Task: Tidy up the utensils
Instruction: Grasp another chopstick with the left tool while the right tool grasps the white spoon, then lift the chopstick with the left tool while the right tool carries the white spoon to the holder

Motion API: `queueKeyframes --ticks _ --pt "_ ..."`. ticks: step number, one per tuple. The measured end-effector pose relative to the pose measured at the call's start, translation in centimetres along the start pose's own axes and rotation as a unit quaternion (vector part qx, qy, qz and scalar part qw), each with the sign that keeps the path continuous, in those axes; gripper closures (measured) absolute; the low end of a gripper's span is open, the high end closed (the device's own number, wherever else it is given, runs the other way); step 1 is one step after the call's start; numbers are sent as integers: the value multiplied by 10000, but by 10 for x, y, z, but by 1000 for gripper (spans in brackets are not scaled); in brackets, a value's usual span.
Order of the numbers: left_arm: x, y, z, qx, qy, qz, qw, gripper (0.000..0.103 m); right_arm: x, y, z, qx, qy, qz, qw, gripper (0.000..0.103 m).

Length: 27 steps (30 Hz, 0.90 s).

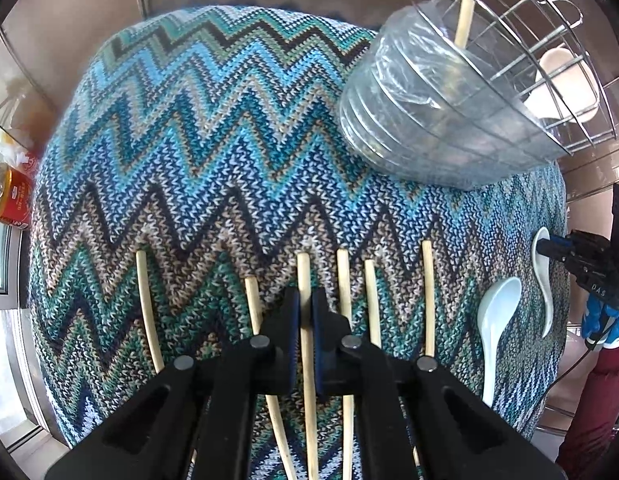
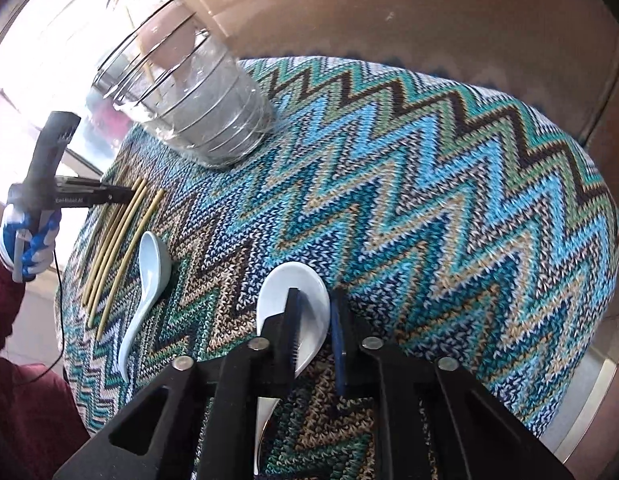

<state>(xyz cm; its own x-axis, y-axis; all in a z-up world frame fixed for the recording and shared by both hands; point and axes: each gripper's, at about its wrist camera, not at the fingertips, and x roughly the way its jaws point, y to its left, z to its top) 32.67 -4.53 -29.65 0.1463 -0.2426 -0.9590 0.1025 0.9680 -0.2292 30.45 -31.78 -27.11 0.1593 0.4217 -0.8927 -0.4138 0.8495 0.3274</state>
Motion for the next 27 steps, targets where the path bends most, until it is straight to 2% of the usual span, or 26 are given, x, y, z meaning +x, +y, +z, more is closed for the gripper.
queueKeyframes --ticks 2,10,15,23,26,27 --pt "0 2 -1 -27 -19 7 10000 98 -1 11 0 -146 -39 -100 9998 98" --pt "-15 -3 -24 -54 -319 50 9995 98 -21 50 -21 -372 -485 -629 9961 98" --pt "-38 8 -38 -221 -743 -230 9967 98 -48 66 -40 -304 -903 -880 9915 98" --pt "-76 21 -64 -243 -1100 -577 9920 98 -97 92 -71 -96 -1548 -1052 9823 98" --pt "-97 22 -71 -233 -1323 -745 9881 98 -113 106 -71 -74 -1827 -1135 9766 98" --pt "-103 20 -65 -236 -1409 -779 9867 98 -118 110 -69 -76 -1916 -1161 9746 98"
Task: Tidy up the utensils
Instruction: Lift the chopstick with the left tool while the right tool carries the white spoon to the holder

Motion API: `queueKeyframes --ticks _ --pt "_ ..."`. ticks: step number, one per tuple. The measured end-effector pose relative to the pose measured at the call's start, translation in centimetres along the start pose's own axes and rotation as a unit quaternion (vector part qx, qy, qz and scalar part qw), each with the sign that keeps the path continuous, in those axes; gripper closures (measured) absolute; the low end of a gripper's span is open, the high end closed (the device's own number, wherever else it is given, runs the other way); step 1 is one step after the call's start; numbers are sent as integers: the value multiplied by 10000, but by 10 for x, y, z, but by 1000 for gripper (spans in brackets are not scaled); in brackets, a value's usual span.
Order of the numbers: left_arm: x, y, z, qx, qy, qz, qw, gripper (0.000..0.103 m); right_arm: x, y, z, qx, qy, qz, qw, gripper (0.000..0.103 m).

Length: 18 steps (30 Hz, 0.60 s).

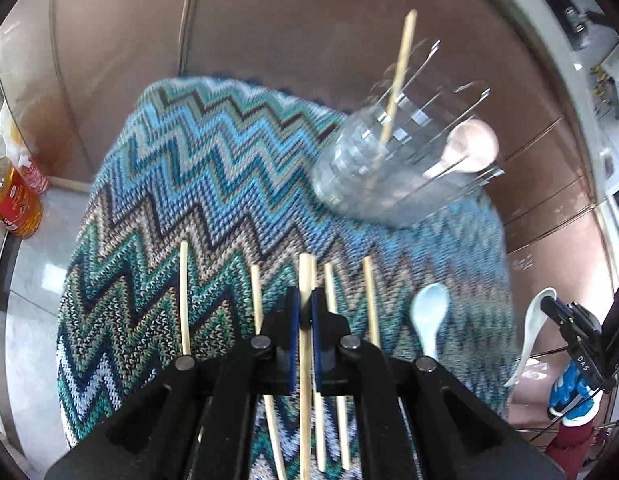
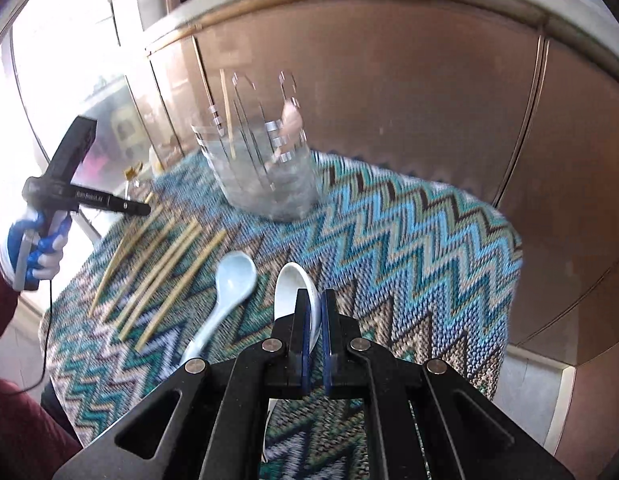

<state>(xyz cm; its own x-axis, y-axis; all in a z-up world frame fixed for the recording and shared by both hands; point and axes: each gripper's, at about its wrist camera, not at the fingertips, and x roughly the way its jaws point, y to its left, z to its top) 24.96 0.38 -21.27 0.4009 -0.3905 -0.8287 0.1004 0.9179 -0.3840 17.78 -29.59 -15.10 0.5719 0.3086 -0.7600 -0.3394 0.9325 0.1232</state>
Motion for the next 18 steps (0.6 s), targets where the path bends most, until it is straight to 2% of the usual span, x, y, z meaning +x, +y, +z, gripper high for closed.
queueKeyframes --ticks 4,8,10,13,18 --pt "-30 -20 10 126 -559 -141 9983 98 -20 25 30 -22 -579 -92 9983 98" --pt "-70 -42 31 304 -1297 -324 9906 98 -28 48 68 66 -1270 -135 9918 98" --pt "-89 -54 47 339 -1695 -489 9837 98 -28 54 85 106 -1590 -228 9870 98" --pt "-110 -70 74 361 -2361 -615 9691 98 -18 62 112 262 -2084 -354 9771 98" --pt "-114 -87 112 259 -3186 -711 9449 98 7 64 140 387 -2622 -722 9615 98"
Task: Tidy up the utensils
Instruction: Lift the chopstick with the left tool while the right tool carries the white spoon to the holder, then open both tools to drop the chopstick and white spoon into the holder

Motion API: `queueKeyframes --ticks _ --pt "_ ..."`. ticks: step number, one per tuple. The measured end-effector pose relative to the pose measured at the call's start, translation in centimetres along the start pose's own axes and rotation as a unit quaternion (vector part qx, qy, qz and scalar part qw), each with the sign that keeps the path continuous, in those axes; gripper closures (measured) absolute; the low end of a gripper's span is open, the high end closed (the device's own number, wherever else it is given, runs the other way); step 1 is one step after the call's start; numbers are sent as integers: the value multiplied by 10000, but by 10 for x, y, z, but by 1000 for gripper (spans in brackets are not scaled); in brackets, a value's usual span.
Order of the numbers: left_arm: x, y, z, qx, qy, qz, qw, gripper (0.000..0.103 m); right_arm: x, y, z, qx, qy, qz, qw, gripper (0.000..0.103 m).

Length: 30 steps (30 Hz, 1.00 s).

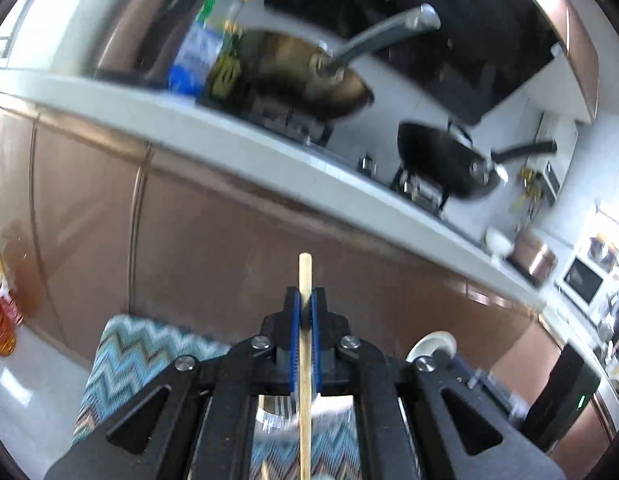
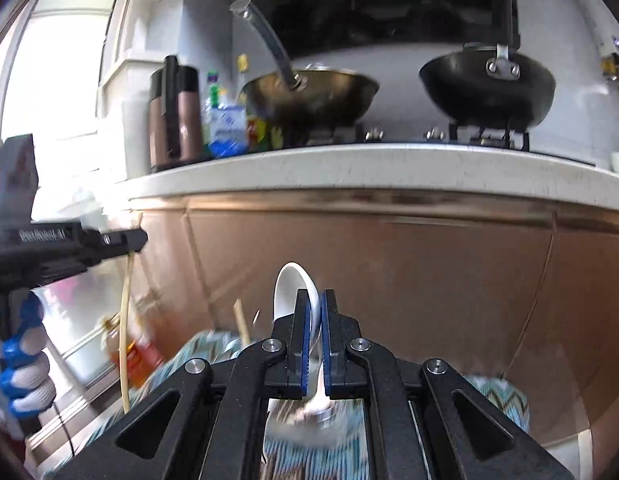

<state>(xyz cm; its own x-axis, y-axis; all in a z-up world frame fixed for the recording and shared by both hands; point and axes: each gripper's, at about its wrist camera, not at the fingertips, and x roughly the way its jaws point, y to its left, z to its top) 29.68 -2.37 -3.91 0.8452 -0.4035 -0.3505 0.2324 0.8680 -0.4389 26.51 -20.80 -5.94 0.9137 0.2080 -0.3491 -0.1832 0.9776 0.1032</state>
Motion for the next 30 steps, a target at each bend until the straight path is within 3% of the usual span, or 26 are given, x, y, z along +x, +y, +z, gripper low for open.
queueKeyframes --ticks 7,15,24,27,30 --pt "53 -7 -9 188 -1009 585 9930 98 40 7 -20 -144 -439 -383 9982 98" --pt "93 -8 -49 607 -1316 972 9847 98 62 4 -55 -287 -442 -580 9969 98" --pt "62 -8 -56 719 -1467 943 9820 95 49 5 -66 -271 -450 -575 9970 90" --pt "43 -13 -49 791 -1525 926 9808 78 36 6 -60 -252 -503 -614 9965 87" --pt "20 -19 -44 887 -1600 968 9783 74 23 7 -53 -225 -513 -657 9963 87"
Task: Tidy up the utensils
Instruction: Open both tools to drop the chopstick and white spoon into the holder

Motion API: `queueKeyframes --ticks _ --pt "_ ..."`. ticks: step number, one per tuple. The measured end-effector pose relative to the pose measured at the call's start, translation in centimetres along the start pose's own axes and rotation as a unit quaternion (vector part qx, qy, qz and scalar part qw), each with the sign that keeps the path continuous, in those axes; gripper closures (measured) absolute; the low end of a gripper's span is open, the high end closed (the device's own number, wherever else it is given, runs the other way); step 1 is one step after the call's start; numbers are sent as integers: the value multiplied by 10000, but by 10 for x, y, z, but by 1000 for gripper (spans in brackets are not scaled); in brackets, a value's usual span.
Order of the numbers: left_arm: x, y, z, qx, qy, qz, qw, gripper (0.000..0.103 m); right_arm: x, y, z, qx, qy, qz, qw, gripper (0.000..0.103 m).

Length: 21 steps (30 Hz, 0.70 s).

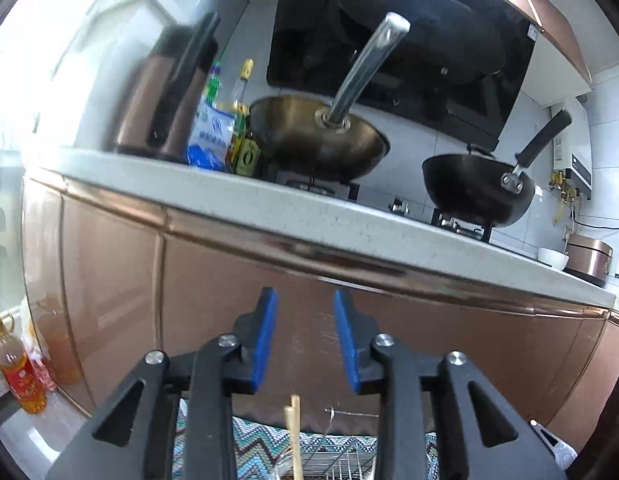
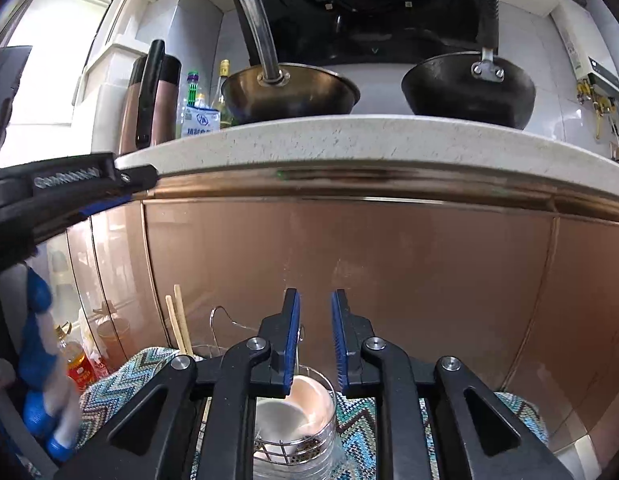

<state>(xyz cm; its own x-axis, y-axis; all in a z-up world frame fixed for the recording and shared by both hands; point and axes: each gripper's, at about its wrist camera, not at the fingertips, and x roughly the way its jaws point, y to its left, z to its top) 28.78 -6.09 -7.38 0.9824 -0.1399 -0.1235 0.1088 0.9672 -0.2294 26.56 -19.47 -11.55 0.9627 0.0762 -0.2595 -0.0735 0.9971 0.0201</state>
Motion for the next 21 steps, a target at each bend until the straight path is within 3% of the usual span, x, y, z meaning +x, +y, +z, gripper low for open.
queueKeyframes --ticks 14,21 --pt "-121 18 79 332 -249 252 9988 71 -127 -3 73 2 -499 -230 9985 85" --pt "-173 44 92 331 116 362 9987 71 -190 -6 91 96 -472 -156 9987 84"
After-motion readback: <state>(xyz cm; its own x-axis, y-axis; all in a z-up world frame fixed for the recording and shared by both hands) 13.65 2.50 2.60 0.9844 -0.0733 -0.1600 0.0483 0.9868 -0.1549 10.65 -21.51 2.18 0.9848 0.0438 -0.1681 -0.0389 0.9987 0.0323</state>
